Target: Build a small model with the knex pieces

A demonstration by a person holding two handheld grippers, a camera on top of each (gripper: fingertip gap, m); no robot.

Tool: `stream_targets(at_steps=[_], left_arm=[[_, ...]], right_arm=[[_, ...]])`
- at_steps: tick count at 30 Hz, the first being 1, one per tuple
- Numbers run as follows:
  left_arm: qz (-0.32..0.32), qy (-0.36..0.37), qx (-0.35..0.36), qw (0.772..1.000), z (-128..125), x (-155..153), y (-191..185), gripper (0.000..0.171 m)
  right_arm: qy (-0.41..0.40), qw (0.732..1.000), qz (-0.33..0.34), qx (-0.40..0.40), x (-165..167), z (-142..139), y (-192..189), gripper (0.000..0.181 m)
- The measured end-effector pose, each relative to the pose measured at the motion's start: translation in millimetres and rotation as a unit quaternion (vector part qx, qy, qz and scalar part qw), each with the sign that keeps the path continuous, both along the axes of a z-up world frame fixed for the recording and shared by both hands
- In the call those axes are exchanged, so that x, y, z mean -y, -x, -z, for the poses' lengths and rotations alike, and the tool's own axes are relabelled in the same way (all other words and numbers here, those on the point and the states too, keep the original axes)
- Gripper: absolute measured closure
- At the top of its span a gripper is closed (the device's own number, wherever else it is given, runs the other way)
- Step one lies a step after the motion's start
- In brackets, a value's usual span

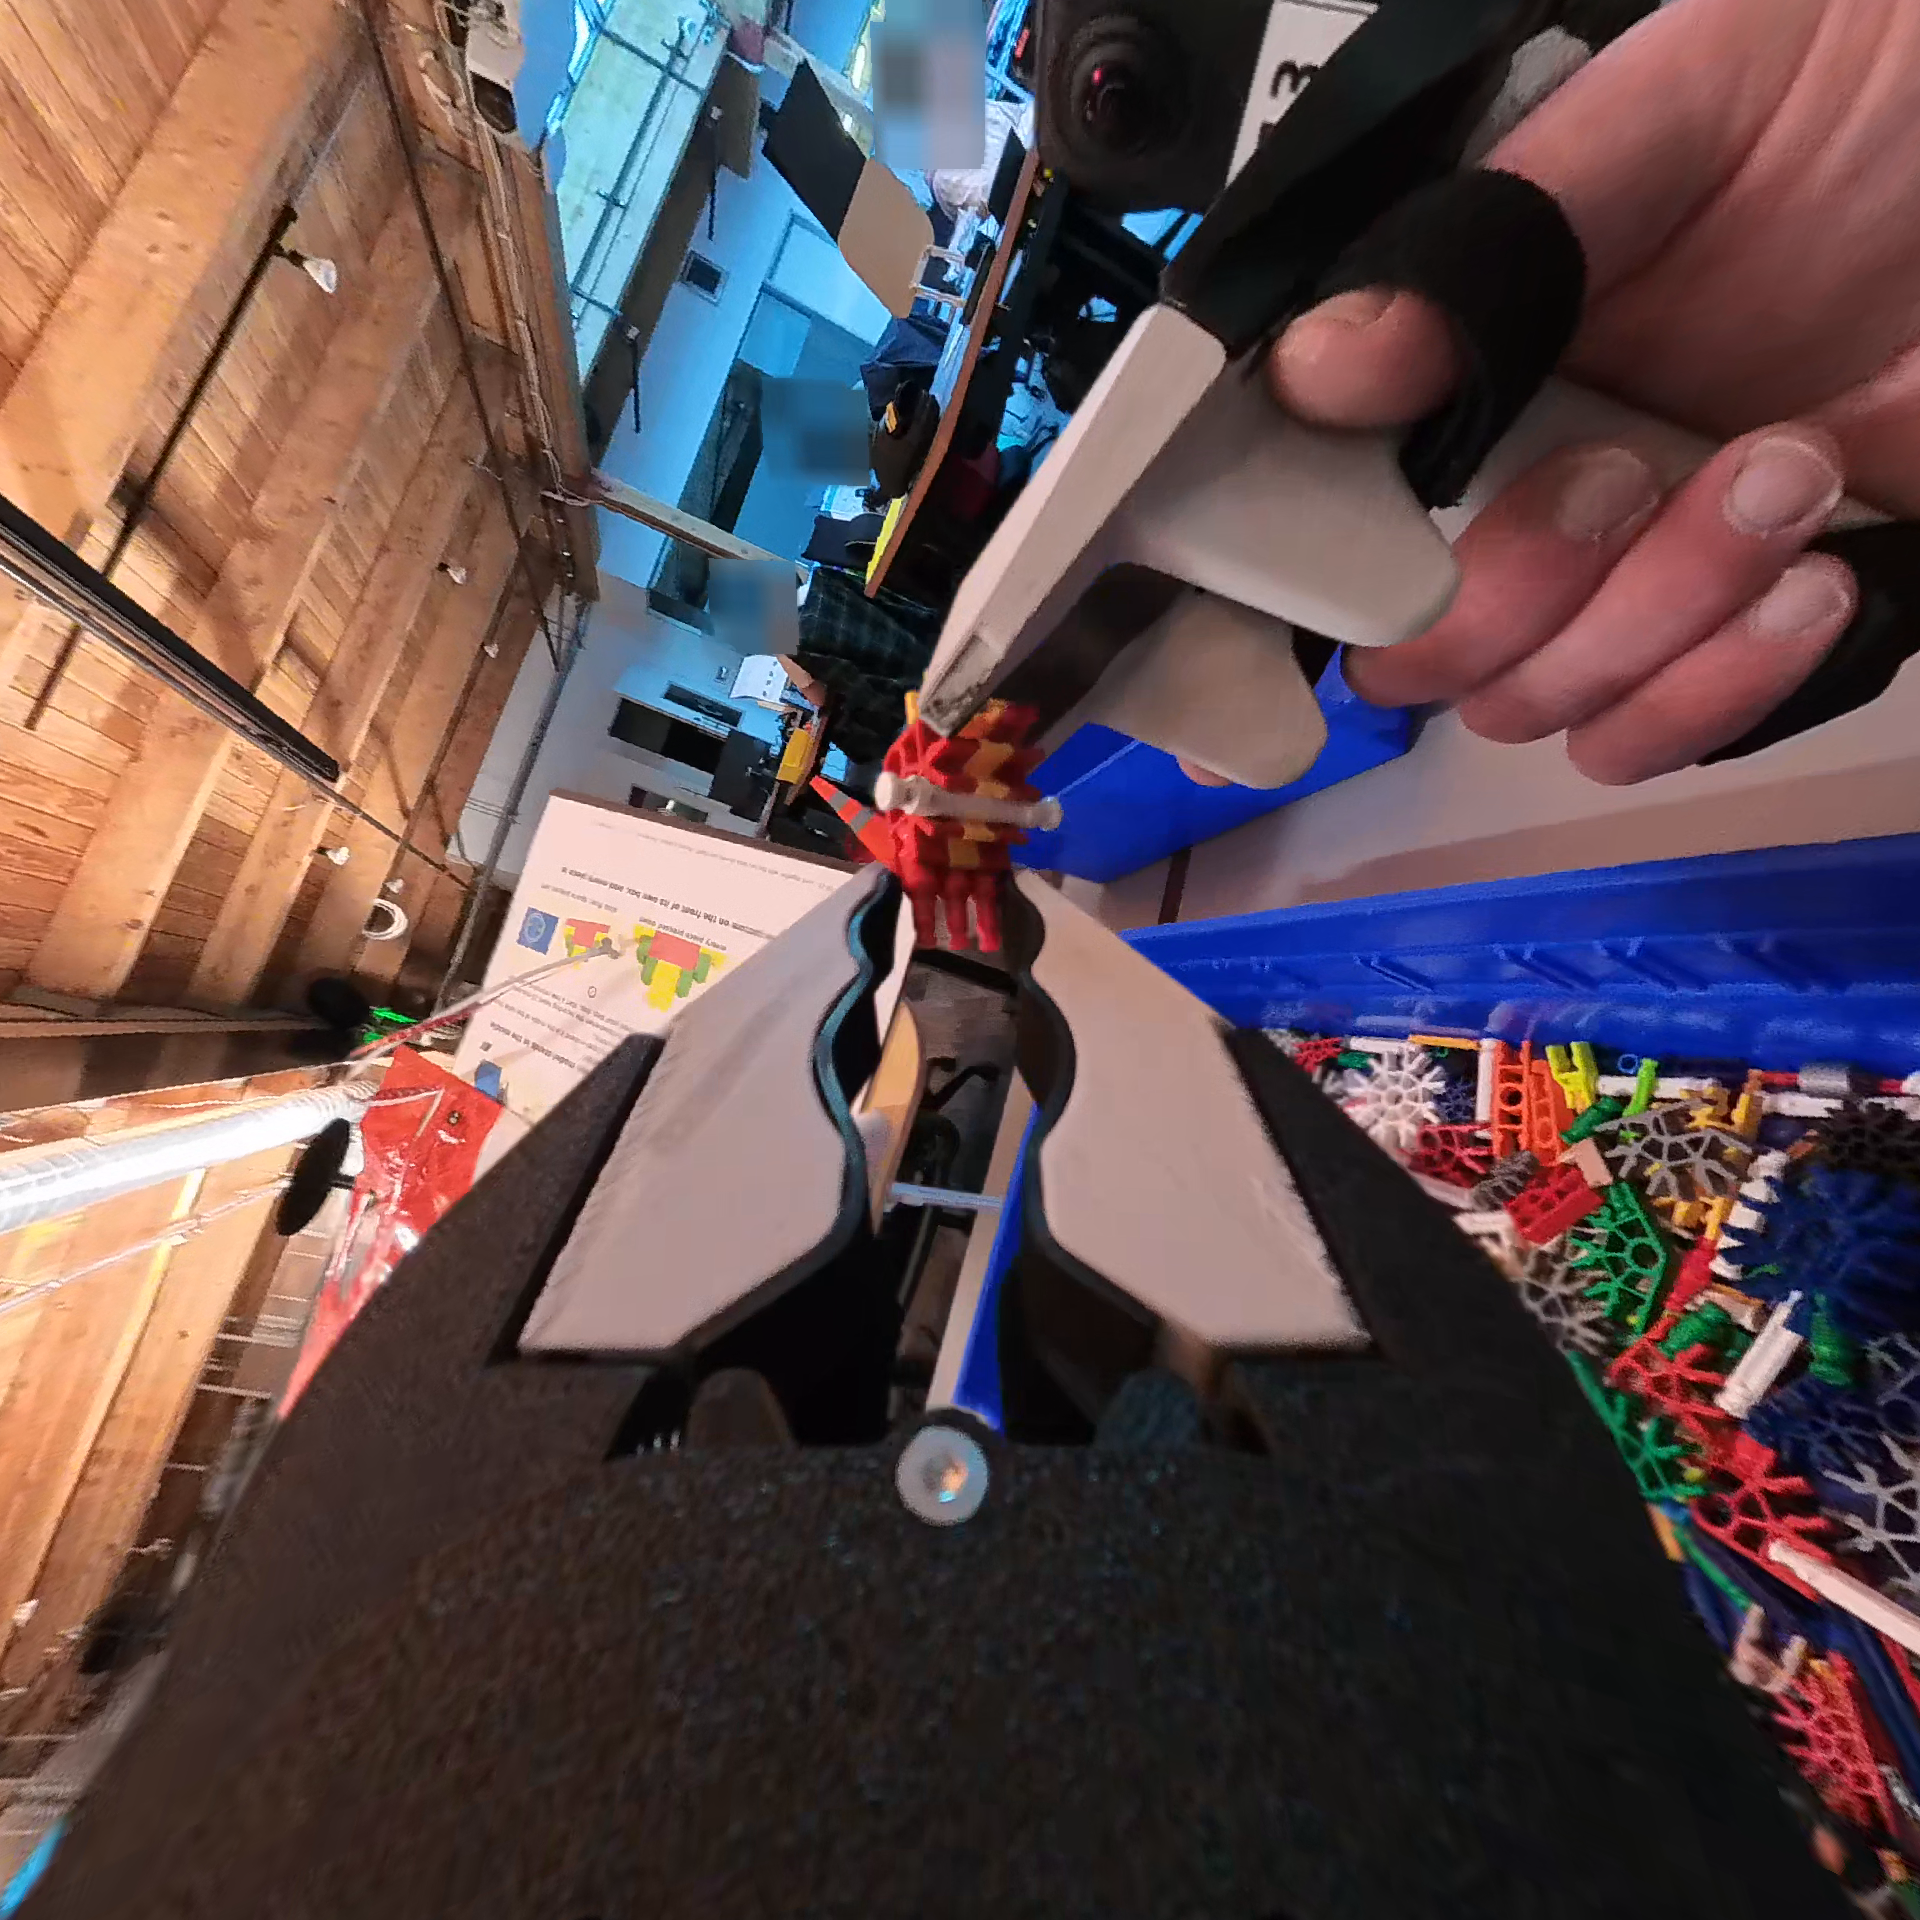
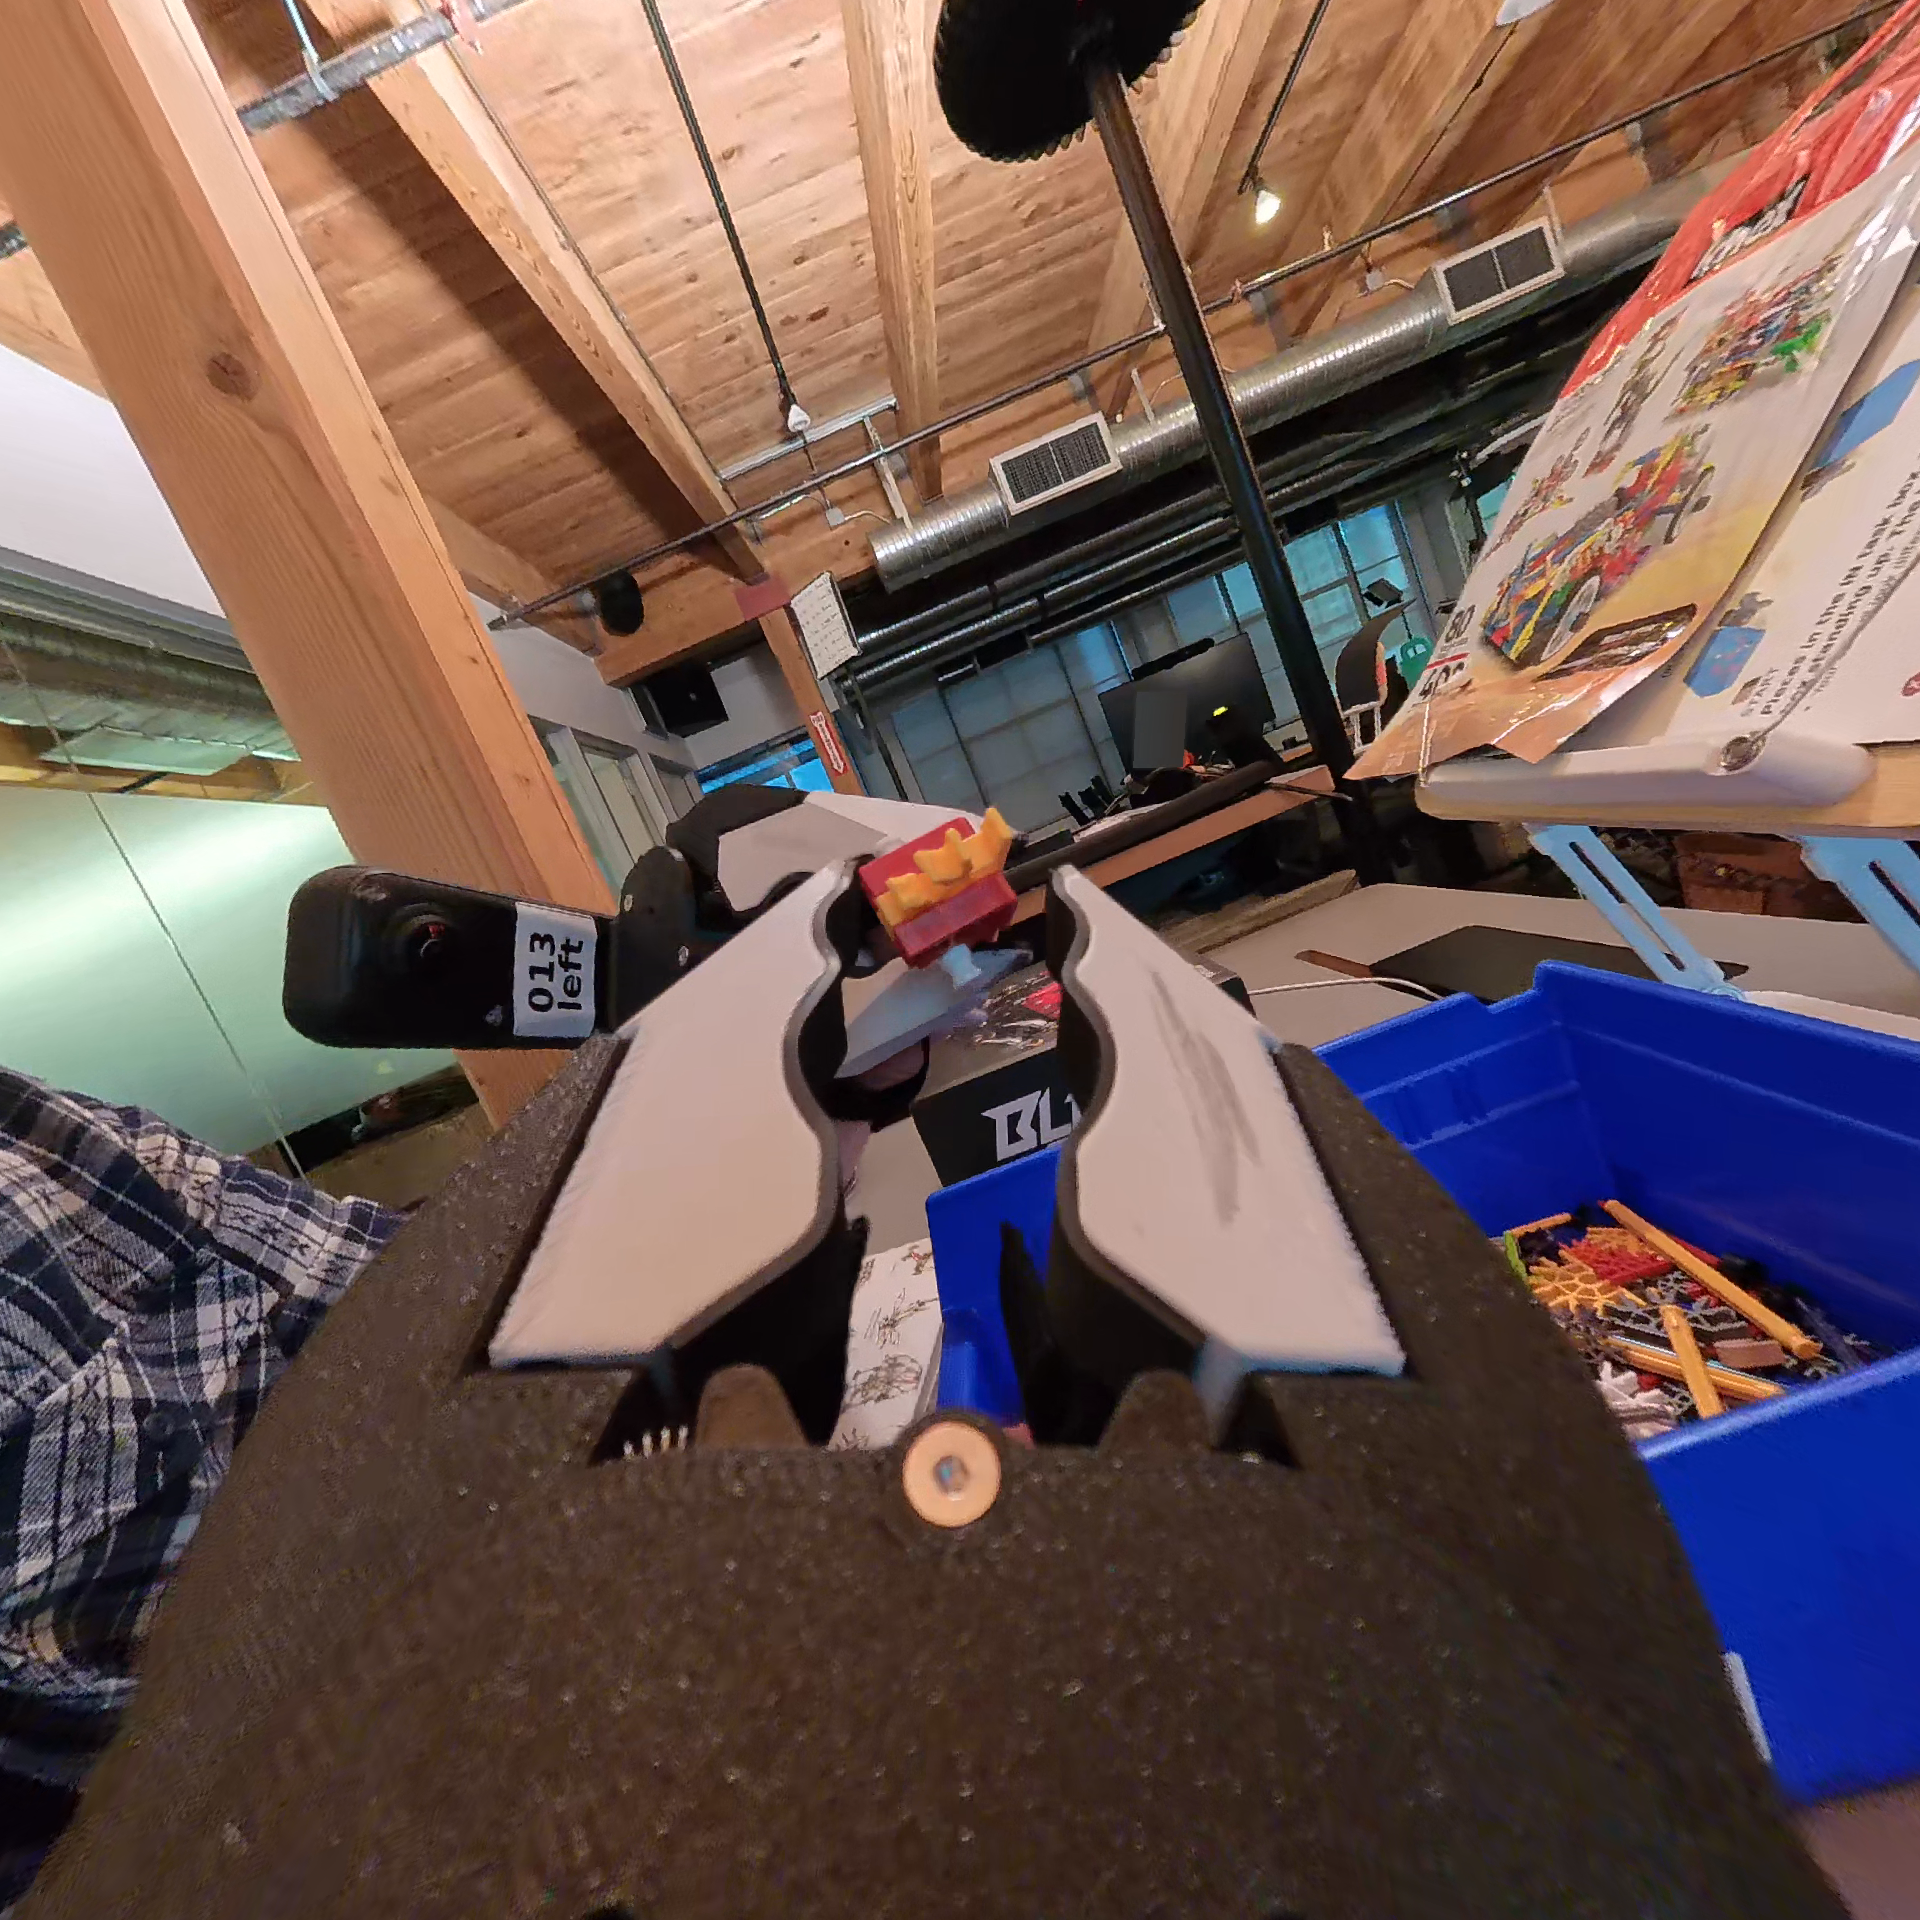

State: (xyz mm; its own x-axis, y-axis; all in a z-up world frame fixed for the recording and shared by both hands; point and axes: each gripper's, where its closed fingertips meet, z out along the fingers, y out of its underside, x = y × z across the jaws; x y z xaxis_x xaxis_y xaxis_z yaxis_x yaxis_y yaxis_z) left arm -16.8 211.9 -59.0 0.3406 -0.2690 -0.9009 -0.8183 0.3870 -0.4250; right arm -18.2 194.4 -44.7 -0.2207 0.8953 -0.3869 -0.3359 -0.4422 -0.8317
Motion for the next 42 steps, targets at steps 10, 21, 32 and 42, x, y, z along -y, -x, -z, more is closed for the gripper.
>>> stream_targets(at_steps=[10,21,32,42], left_arm=[[-0.003,-0.018,-0.019,1.0,1.7,-0.9,0.2,0.155],[0.04,0.08,0.077,0.993,1.6,1.4,-3.1,0.141],[0.102,0.18,0.177,0.962,-1.3,7.9,-5.2,0.163],[0.036,0.071,0.05,0.996,-0.6,5.7,1.0,0.171]], right_arm=[[-0.023,1.0,0.008,0.009,2.5,1.3,1.2,0.152],[-0.023,0.999,0.022,-0.004,-2.8,-2.0,-4.9,0.153],[-0.028,1.0,0.011,-0.009,1.3,-3.6,-5.2,0.152],[-0.025,1.0,0.012,-0.004,0.2,-2.0,-4.7,0.153]])
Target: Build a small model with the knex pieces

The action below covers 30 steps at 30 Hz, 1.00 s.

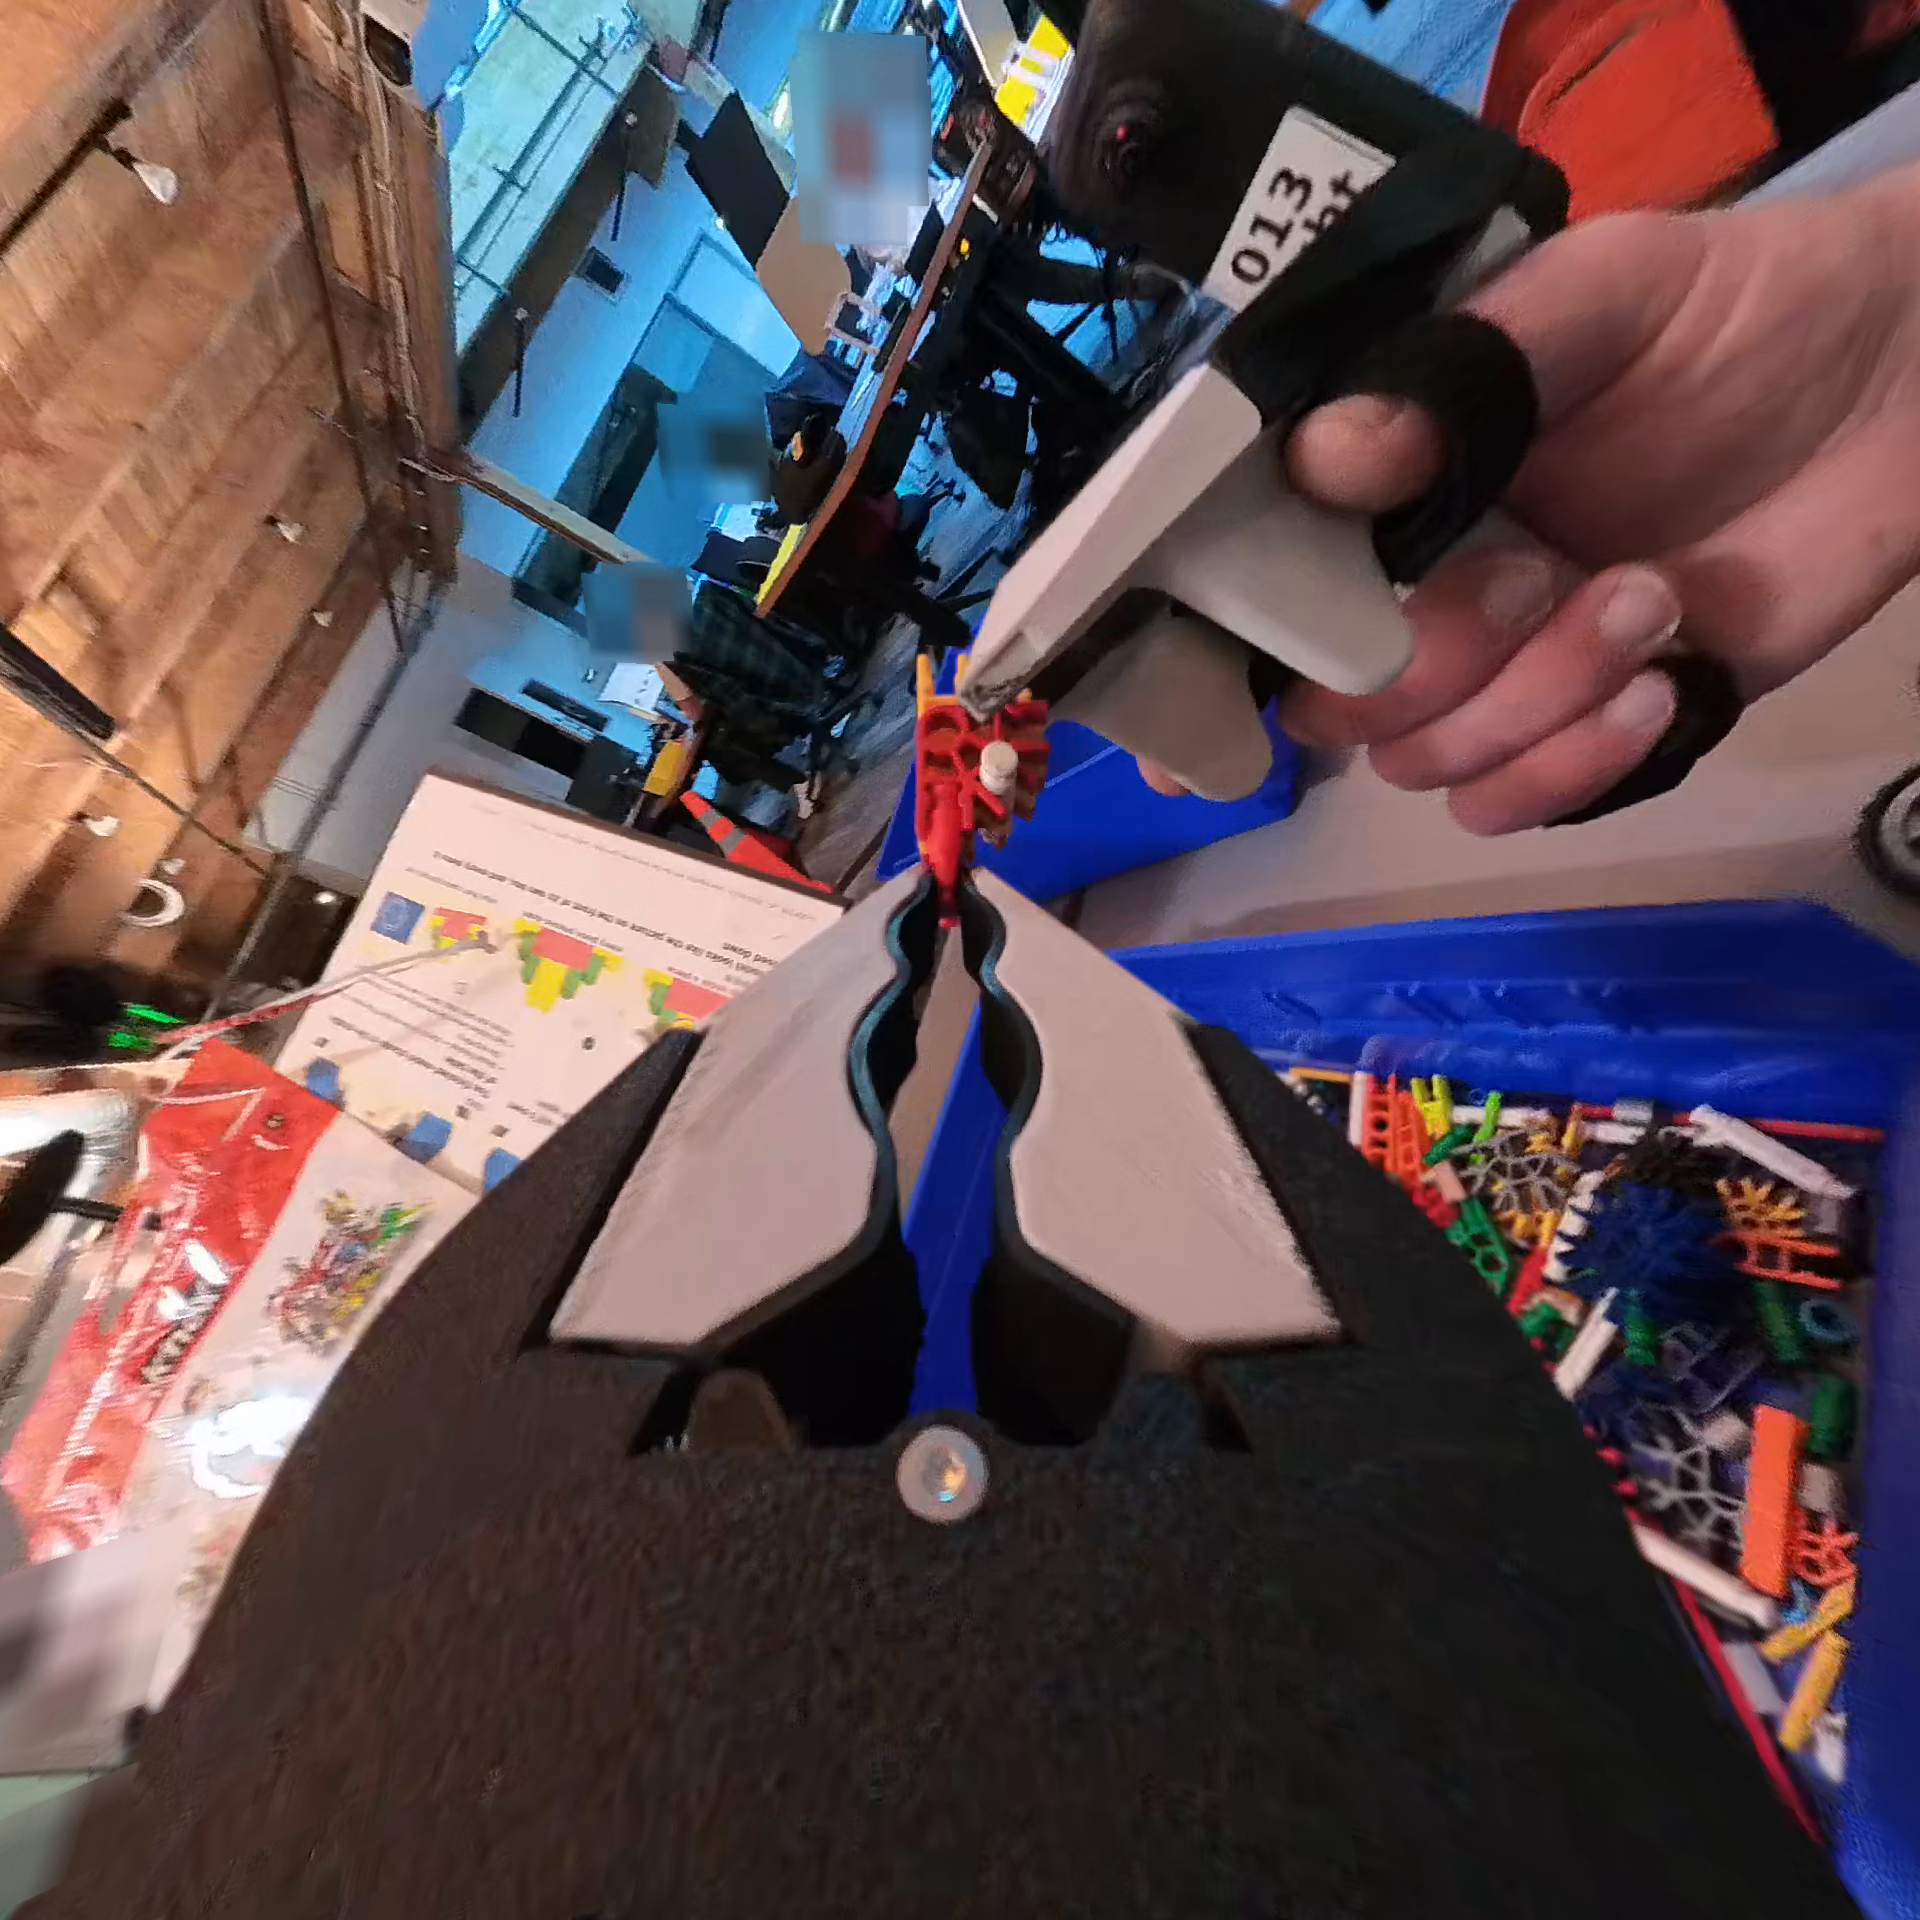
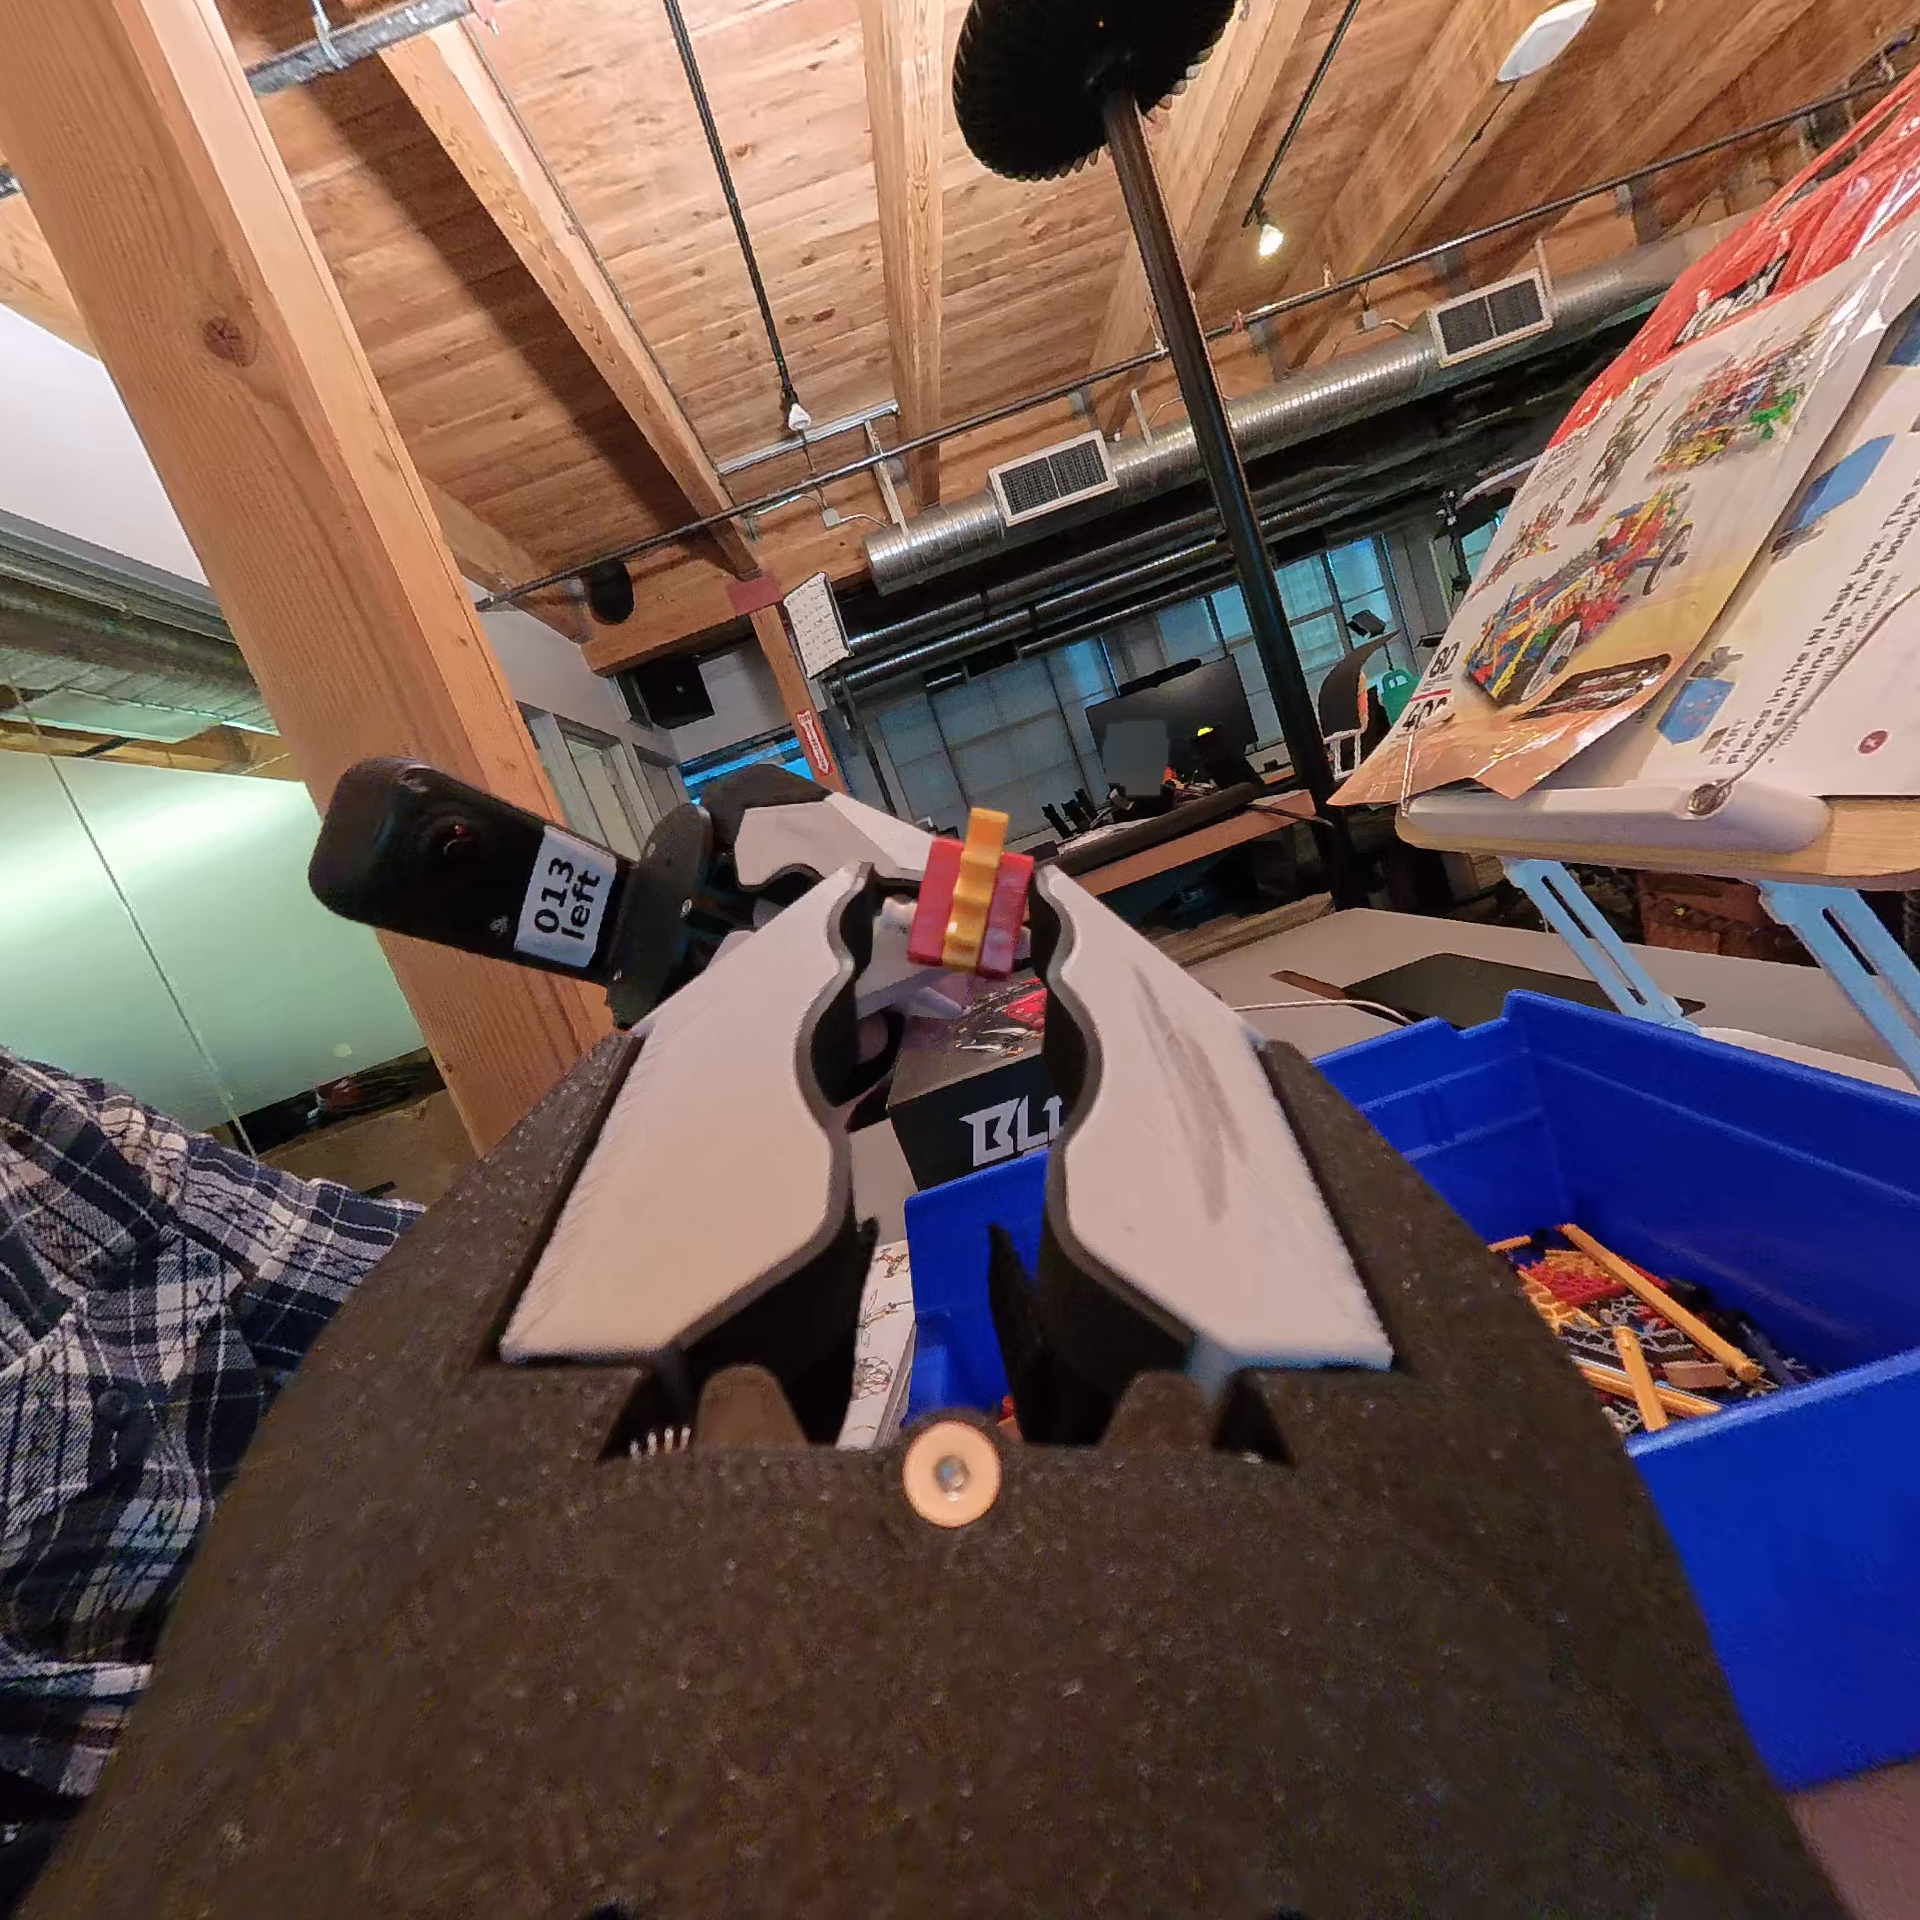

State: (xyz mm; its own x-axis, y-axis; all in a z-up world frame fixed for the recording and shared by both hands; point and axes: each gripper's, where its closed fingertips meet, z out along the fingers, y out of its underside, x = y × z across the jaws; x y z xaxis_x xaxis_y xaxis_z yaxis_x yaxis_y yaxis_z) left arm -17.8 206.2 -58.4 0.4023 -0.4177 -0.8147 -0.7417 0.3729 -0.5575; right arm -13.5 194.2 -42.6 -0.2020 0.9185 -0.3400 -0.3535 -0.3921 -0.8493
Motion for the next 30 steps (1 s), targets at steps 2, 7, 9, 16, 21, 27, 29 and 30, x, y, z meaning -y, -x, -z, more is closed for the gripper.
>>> stream_targets(at_steps=[2,7,9,16,21,27,29,30], left_arm=[[-0.01,-0.014,-0.019,1.0,1,-1,2,0.171],[-0.014,-0.044,-0.048,0.998,2,1,-3,0.171],[-0.01,-0.055,-0.049,0.997,1,3,-7,0.171],[-0.005,-0.055,-0.029,0.998,-1,5,-10,0.165],[-0.003,-0.065,-0.026,0.997,-2,7,-13,0.161],[-0.016,-0.062,-0.017,0.998,-4,6,-11,0.169],[-0.023,-0.067,-0.015,0.997,-6,5,-11,0.169],[-0.023,-0.07,-0.014,0.997,-6,6,-11,0.169]], right_arm=[[0.0,1.0,0.002,0.001,-1,0,1,0.15],[-0.013,1.0,0.013,0.007,0,0,1,0.15],[-0.025,0.999,0.023,0.019,0,3,4,0.161],[-0.043,0.998,0.045,0.017,0,-1,2,0.162],[-0.023,0.999,0.035,0.006,-2,-2,0,0.162],[-0.025,0.999,0.041,0.009,-2,-1,2,0.162],[-0.023,0.999,0.045,0.004,-3,-3,1,0.162],[-0.02,0.999,0.044,0.0,-3,-3,1,0.162]])
